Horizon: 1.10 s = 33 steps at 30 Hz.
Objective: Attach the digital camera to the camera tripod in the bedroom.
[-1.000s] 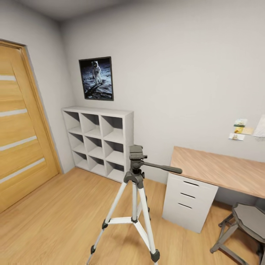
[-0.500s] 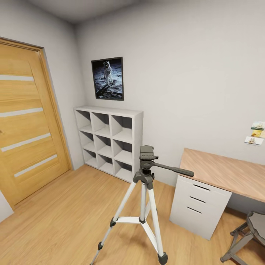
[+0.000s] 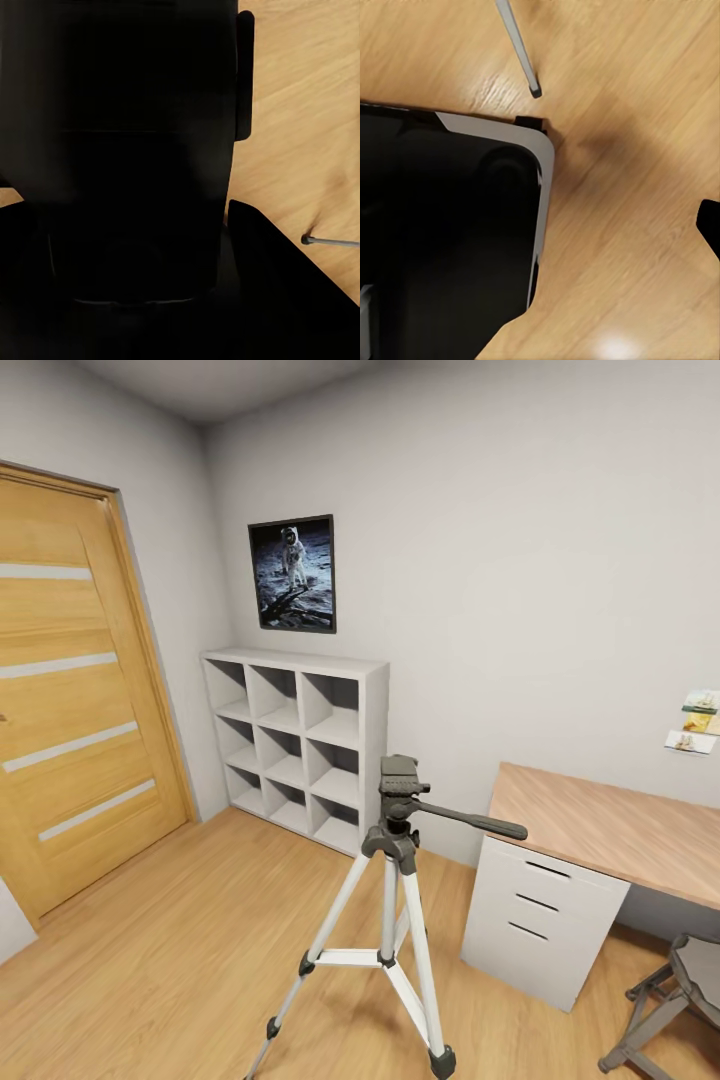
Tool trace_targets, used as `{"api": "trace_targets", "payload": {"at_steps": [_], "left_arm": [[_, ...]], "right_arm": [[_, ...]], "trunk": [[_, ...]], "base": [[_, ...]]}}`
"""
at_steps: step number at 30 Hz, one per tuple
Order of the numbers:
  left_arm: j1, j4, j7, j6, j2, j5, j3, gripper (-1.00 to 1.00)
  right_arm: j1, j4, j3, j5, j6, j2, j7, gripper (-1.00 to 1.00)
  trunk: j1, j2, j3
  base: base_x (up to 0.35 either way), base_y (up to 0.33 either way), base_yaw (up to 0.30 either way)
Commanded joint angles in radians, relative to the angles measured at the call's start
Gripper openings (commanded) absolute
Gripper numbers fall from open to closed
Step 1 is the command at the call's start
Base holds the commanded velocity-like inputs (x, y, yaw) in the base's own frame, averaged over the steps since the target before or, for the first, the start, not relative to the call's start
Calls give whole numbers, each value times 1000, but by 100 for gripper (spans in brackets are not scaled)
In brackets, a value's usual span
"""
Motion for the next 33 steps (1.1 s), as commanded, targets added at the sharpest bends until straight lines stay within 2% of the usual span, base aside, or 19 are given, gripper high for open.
{"api": "trace_targets", "payload": {"at_steps": [1, 6, 9, 11, 17, 25, 30, 33], "left_arm": [[0, 0, 2, -3, 0, -4, 6, -100], [0, -2, 1, -1, 3, -12, 1, -100], [0, -4, 1, 4, 16, -21, 0, -100], [0, -6, 0, 8, 45, -36, 1, -100], [0, -11, 0, 10, 95, -57, 2, -100], [0, -11, 0, 12, 136, -74, 3, -100], [0, -17, 1, 12, 146, -78, 3, -100], [0, -72, 2, 37, 157, -79, 3, -100]], "right_arm": [[0, 1, -10, 7, -3, 0, 2, 100], [0, -2, -13, 8, -1, 0, -7, 100], [0, -20, -13, 9, -3, 1, -8, 100], [0, -116, -13, 9, 5, 1, -3, 100], [0, -303, -25, -7, 69, -9, 2, 100], [0, -336, -27, -39, 97, -28, 3, 100], [0, -335, -26, -43, 97, -29, 3, 100], [0, -333, -26, -44, 96, -26, 3, 100]], "trunk": [[0, -1, 0], [0, -1, 0], [0, -1, 0], [0, -1, 0], [0, -1, 0], [0, -1, 0], [0, -1, 0], [0, -1, 0]], "base": [[0, 0, 0], [0, 0, 0], [0, 0, 0], [0, 0, 0], [0, 0, 0], [0, 0, 0], [0, 0, 0], [0, 0, 0]]}}
